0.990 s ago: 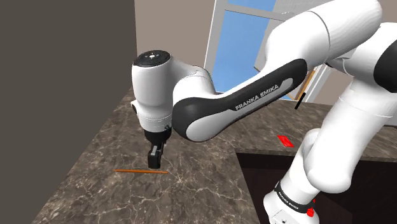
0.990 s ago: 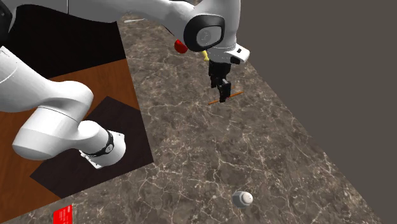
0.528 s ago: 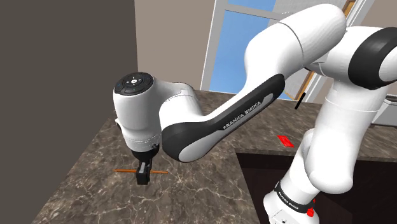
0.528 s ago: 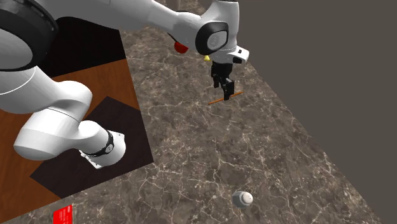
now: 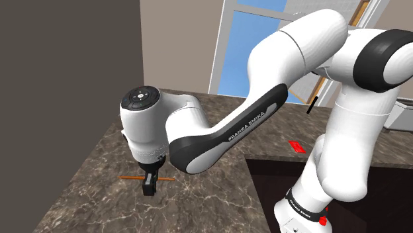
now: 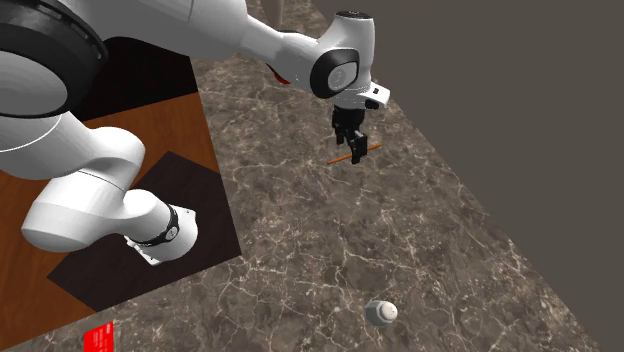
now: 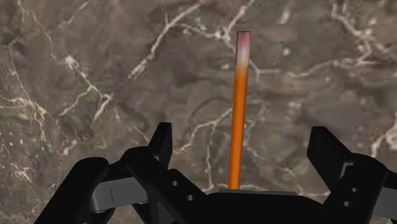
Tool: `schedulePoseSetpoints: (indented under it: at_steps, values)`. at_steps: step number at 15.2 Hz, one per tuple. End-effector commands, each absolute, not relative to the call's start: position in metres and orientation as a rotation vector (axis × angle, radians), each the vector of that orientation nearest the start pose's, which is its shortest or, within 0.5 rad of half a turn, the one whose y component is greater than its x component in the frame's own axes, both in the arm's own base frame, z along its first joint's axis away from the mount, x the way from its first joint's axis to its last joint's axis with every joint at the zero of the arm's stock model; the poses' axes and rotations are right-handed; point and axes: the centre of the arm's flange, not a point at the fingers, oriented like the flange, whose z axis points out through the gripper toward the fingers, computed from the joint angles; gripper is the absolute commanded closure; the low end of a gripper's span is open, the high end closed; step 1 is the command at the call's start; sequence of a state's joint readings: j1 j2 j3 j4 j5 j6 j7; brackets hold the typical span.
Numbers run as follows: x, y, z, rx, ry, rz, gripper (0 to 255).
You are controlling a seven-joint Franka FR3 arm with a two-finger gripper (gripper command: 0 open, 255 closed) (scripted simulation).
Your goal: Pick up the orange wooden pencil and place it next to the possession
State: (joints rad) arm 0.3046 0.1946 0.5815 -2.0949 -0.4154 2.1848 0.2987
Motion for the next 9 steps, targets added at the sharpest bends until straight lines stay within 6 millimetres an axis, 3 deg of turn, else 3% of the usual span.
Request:
schedulePoseSetpoints:
  at_steps: [1,3,4,9]
  values:
    - [0.3723,0.4237,0.3390,-3.070,-1.361,-0.128,0]
    - [0.3724,0.4237,0.3391,-3.070,-1.361,-0.128,0]
    - [0.3724,0.4237,0.3391,-3.070,-1.361,-0.128,255]
    - [0.3723,0.4236,0.3391,-3.070,-1.361,-0.128,255]
